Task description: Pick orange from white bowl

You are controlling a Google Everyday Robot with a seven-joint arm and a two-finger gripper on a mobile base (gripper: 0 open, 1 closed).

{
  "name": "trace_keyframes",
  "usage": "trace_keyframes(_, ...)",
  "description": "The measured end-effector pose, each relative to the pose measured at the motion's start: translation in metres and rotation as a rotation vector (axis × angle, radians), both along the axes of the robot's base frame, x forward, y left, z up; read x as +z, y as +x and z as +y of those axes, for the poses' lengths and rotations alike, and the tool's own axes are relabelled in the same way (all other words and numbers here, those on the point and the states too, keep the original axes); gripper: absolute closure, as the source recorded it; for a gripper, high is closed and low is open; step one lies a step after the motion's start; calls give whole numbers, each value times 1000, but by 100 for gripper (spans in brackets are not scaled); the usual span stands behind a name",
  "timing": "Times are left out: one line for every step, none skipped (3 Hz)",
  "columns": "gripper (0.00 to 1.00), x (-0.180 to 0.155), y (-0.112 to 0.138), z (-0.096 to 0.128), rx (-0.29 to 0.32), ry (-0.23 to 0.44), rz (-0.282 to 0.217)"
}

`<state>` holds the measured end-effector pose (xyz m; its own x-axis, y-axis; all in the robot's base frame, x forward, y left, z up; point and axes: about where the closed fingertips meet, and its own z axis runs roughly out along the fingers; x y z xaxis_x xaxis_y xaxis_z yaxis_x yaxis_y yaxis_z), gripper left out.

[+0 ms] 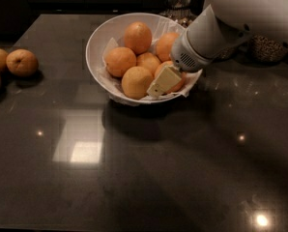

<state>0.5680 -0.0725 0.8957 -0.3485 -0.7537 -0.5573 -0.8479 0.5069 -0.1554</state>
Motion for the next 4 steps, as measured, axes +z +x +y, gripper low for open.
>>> trace_keyframes(28,4,0,0,0,0,0)
trace_keyframes(33,1,3,-3,-13,-5,8)
trace_keyframes(35,5,3,-3,-13,-6,8)
trace_keyframes(29,2,6,-9,-29,-10,16)
